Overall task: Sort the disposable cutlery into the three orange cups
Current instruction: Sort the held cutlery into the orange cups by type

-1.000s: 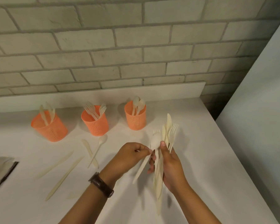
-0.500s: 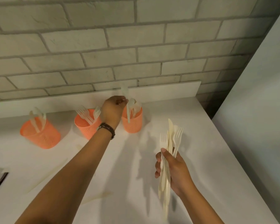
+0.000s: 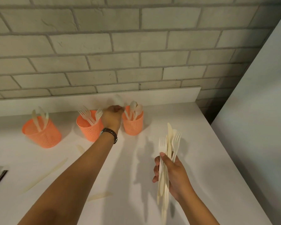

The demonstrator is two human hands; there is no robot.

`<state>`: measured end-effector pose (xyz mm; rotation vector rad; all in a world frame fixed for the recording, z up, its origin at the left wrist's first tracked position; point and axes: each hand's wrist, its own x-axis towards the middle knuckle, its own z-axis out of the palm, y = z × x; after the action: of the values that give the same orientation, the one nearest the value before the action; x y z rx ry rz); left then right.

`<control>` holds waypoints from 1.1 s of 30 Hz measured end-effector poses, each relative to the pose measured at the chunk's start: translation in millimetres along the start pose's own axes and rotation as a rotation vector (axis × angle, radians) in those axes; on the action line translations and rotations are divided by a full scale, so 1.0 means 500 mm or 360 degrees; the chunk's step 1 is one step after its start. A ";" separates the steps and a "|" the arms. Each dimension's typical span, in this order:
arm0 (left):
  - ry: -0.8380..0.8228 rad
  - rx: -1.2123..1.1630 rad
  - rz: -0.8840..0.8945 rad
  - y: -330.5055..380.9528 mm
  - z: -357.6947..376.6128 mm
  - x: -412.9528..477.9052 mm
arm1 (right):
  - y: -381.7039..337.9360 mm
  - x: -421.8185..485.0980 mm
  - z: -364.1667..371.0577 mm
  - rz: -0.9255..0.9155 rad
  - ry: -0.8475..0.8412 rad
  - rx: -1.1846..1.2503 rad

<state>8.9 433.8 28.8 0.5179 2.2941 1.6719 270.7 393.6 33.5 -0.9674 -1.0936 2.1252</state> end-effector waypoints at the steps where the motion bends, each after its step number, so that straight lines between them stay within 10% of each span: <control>1: -0.0061 0.0043 -0.0033 -0.005 -0.003 -0.006 | -0.002 -0.002 0.001 -0.0002 0.0001 -0.0003; 6: -0.0076 0.0123 0.0104 0.019 -0.064 -0.076 | -0.006 -0.003 0.020 -0.0009 -0.0004 -0.0028; 13: -0.1019 0.0151 -0.0033 0.009 -0.175 -0.276 | 0.022 -0.005 0.097 0.0020 -0.0150 -0.0154; 23: -0.0678 -0.0139 -0.0211 -0.019 -0.358 -0.235 | 0.093 -0.024 0.260 0.0178 -0.0292 -0.0108; 33: 0.0012 -0.0304 0.0252 0.037 -0.438 0.027 | 0.142 -0.027 0.350 0.0196 -0.0064 0.0006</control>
<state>-89.7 256.4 113.7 0.6657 2.1167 1.9446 128.8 269.5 49.6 -1.0181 -1.0743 2.2536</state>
